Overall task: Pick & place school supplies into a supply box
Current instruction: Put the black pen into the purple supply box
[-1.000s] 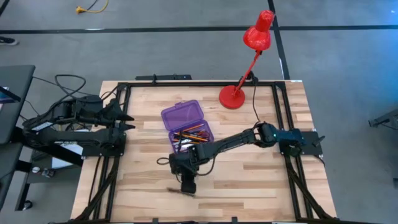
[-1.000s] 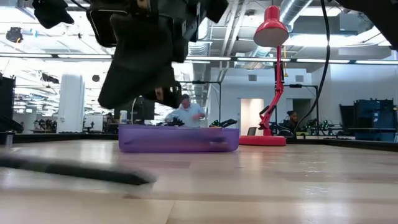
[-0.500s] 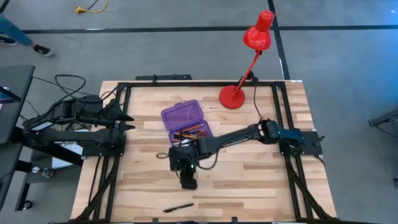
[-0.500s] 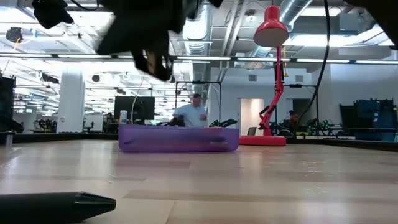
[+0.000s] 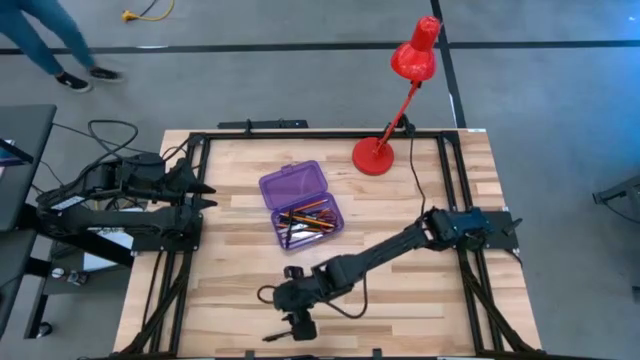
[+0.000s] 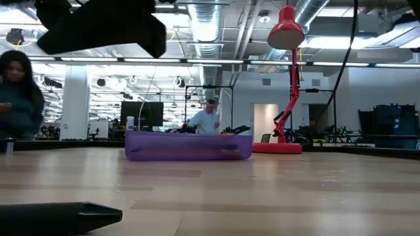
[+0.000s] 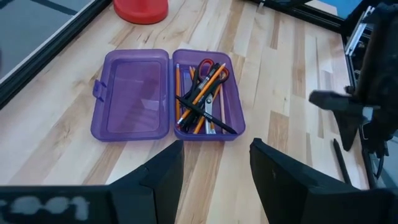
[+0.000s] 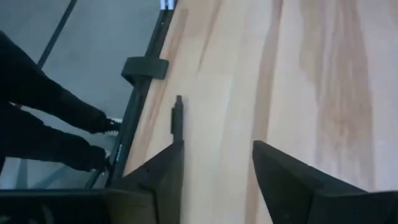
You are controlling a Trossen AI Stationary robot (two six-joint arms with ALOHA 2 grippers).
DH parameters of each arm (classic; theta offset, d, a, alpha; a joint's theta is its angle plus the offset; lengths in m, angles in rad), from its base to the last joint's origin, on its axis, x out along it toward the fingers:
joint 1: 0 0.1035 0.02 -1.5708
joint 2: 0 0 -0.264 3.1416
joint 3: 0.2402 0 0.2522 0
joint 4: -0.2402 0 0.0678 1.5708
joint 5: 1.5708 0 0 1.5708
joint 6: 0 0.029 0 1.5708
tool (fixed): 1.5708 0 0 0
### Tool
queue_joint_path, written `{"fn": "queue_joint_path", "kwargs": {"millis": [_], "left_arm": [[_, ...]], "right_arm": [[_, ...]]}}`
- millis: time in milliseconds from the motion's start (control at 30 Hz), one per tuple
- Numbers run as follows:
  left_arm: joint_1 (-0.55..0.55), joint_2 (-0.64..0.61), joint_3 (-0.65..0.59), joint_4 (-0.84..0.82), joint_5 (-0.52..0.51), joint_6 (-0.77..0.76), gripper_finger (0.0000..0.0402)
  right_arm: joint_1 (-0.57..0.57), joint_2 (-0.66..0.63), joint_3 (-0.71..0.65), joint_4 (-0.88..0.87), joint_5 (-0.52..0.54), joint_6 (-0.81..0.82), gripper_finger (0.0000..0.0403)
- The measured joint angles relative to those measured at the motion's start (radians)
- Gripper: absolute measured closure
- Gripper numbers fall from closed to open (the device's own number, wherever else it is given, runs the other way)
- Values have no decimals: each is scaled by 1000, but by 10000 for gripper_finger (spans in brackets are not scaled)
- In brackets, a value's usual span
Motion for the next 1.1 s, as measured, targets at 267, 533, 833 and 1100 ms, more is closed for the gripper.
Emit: {"fn": "queue_joint_path", "kwargs": {"millis": [267,533,833,1100], "left_arm": [[0,0,0,-2,19,-2,233],[0,0,0,-4,29,-5,233],[0,0,0,1,104,-57,233],[0,0,-5,0,97,-68,233]], "right_arm": [[42,81,-1,118,-38,10,232],[85,129,12,147,35,50,257],[30,66,14,165,100,171,270],[22,9,14,-1,39,95,271]]}}
